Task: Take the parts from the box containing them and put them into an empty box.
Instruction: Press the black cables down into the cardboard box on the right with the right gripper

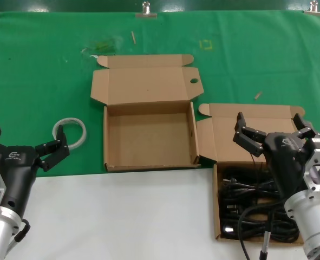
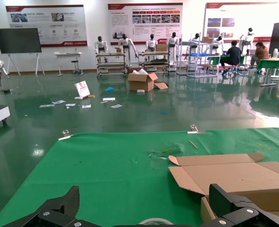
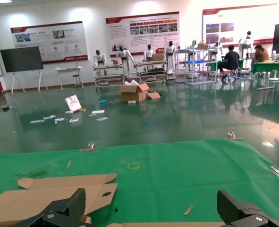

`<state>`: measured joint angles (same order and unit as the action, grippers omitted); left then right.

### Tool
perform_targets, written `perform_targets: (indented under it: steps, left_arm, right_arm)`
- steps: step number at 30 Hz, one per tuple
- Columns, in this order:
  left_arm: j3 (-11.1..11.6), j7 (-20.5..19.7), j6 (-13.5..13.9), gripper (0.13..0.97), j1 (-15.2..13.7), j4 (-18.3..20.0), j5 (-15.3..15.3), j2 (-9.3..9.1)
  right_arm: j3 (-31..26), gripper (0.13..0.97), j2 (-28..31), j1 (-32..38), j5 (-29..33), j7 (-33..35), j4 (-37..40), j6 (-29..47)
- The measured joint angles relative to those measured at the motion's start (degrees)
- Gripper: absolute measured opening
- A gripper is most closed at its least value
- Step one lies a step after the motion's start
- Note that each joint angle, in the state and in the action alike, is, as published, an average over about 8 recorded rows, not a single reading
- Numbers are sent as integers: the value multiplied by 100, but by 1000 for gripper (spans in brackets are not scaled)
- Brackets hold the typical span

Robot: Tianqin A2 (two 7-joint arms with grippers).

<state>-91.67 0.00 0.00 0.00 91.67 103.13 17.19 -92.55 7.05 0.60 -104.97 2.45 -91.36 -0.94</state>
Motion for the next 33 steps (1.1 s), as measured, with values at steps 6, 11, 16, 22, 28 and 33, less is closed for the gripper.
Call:
perform_targets:
  steps: [6, 11, 16, 22, 28, 33]
  left_arm:
    - [0, 0, 0, 965, 0, 0, 0, 0]
    - [0, 0, 0, 965, 0, 0, 0, 0]
    - [0, 0, 0, 965, 0, 0, 0, 0]
    - [0, 0, 0, 965, 0, 0, 0, 0]
    - [0, 0, 0, 965, 0, 0, 0, 0]
    - [0, 0, 0, 965, 0, 0, 0, 0]
  right_arm:
    - [0, 966, 0, 0, 0, 0, 0, 0]
    - [0, 966, 0, 0, 0, 0, 0, 0]
    - [0, 966, 0, 0, 0, 0, 0, 0]
    - [-166, 966, 0, -58, -181, 96, -33, -269]
    - [-615, 966, -1, -286, -895, 603, -213, -1048]
    - [-894, 966, -1, -541, -1578, 1223, -448, -1659]
